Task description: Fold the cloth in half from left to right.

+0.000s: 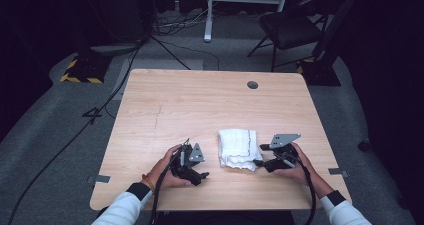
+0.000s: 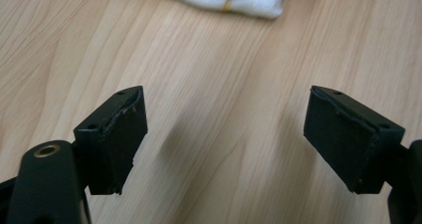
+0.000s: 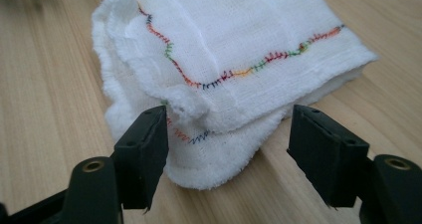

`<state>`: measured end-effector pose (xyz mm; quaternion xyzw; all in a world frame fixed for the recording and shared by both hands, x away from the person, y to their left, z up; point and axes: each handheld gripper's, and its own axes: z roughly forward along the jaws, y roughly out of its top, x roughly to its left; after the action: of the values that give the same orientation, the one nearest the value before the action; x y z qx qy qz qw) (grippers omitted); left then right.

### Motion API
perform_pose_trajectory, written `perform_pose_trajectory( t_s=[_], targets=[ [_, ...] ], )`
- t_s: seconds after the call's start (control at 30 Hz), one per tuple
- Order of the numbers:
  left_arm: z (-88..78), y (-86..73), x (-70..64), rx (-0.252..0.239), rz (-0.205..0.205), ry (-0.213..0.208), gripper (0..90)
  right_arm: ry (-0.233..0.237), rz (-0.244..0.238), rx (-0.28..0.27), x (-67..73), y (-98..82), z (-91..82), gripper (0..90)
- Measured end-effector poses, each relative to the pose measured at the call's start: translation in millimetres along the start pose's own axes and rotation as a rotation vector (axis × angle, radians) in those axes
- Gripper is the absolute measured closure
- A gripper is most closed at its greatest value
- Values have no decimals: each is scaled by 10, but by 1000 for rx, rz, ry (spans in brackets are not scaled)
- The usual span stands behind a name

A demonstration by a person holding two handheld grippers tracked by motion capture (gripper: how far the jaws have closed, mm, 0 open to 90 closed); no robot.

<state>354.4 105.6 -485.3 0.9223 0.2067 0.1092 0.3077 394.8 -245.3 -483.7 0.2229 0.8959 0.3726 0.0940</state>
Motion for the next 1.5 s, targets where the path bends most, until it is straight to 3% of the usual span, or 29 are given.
perform_pose_trajectory(
  t_s=[0.27, 0.63, 1.07, 1.23, 1.5],
  targets=[
    [-188, -266, 192, -13, -75, 33, 178, 28, 36, 12, -15, 32, 209, 266],
    [-307, -524, 334, -1, -129, 55, 175, -18, 52, 13, -33, 196, 376, 276],
    [-258, -586, 423, -28, -163, 17, 148, -40, 47, 9, -47, 440, 617, 274],
    [-253, -629, 418, -62, -161, 19, 145, -47, 31, 24, -26, 478, 597, 283],
    [-240, -622, 409, -71, -181, 28, 152, -61, -18, 21, 13, 499, 401, 289]
  ],
)
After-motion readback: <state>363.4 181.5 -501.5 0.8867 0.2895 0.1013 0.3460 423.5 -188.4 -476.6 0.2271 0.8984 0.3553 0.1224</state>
